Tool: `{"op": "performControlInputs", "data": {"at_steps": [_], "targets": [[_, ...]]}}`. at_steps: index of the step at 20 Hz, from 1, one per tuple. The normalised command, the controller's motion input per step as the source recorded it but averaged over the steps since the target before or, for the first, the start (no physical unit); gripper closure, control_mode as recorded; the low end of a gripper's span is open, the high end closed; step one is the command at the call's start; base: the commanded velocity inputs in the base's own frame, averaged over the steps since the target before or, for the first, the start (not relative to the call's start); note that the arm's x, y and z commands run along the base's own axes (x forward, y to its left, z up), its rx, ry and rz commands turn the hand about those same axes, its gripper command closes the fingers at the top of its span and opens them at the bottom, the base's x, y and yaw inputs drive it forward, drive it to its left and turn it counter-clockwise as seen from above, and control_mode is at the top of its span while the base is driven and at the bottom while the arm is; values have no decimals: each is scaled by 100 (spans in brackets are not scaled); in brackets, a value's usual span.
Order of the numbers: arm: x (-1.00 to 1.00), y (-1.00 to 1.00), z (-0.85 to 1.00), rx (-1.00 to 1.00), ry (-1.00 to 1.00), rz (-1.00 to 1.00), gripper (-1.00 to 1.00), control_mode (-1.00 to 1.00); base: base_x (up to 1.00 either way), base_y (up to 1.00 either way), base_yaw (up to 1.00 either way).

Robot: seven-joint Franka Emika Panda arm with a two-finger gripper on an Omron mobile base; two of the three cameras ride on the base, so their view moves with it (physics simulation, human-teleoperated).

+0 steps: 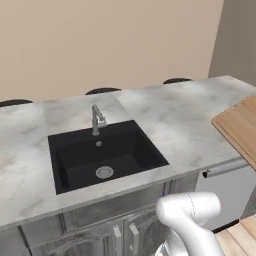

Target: Move the cutting board and knife to the sink. Then move spray from the cabinet to the counter.

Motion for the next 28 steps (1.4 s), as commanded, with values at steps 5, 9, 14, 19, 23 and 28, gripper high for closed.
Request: {"op": "performControlInputs", "data": {"at_steps": [5,9,14,19,23,28], "targets": [[0,0,0,0,0,0,100,100,27,-13,27],[0,0,0,0,0,0,100,100,24,0,6],[0,0,0,0,0,0,100,100,40,22,19],[0,0,0,0,0,0,100,100,65,2,5],[0,0,0,0,0,0,100,100,79,20,0],[0,0,0,0,0,0,100,100,43,16,0]]}}
